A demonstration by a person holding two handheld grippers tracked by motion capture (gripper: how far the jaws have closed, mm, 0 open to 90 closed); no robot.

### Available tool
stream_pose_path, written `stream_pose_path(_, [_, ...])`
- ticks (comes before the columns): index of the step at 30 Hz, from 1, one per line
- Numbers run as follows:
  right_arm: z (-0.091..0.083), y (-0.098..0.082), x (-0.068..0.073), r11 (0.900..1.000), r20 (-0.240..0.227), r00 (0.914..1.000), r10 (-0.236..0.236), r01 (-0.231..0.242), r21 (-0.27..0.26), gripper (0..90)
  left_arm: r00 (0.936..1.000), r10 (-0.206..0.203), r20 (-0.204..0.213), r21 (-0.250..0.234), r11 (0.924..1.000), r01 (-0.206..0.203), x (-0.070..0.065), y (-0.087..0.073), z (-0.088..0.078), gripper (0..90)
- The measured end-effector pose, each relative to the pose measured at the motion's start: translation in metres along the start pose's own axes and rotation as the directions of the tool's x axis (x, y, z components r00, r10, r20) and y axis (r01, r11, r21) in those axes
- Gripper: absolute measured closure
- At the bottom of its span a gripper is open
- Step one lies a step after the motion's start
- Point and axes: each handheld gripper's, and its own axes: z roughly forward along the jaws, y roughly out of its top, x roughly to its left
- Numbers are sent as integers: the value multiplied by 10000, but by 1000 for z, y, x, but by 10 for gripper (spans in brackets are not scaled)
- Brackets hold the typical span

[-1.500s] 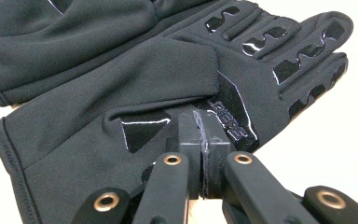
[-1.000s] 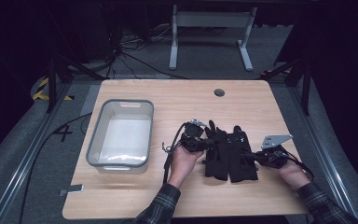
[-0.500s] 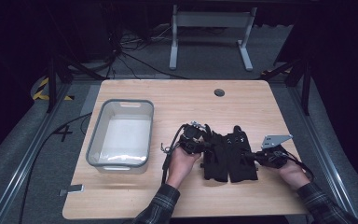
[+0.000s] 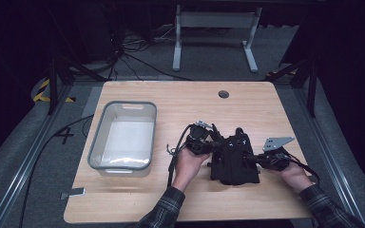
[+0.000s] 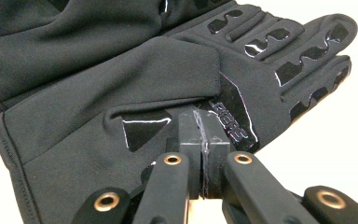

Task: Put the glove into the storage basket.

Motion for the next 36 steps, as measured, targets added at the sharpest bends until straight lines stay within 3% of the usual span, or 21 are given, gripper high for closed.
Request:
stream_pose_path(7, [7, 6, 2, 10000, -297, 9996, 8, -11, -98, 900, 9997, 178, 147, -79, 9998, -176, -3, 7, 4, 839])
stream_pose_path(12, [14, 13, 8, 9996, -382, 9989, -270, 267, -79, 900, 9992, 336, 227, 83, 9994, -338, -9, 13, 14, 837])
stream_pose_path(17, [18, 15, 7, 9996, -578, 9981, -227, 218, -166, 900, 9983, 527, 264, 237, 9983, -533, -12, 18, 25, 836])
stream_pose_path(27, [19, 17, 9, 9993, -561, 9978, -349, 342, -144, 900, 9972, 669, 332, 469, 9965, -684, -17, 20, 49, 817])
stream_pose_path(36, [13, 15, 8, 9991, -527, 9978, -405, 400, -101, 900, 9965, 717, 434, 429, 9964, -735, -18, 20, 54, 804])
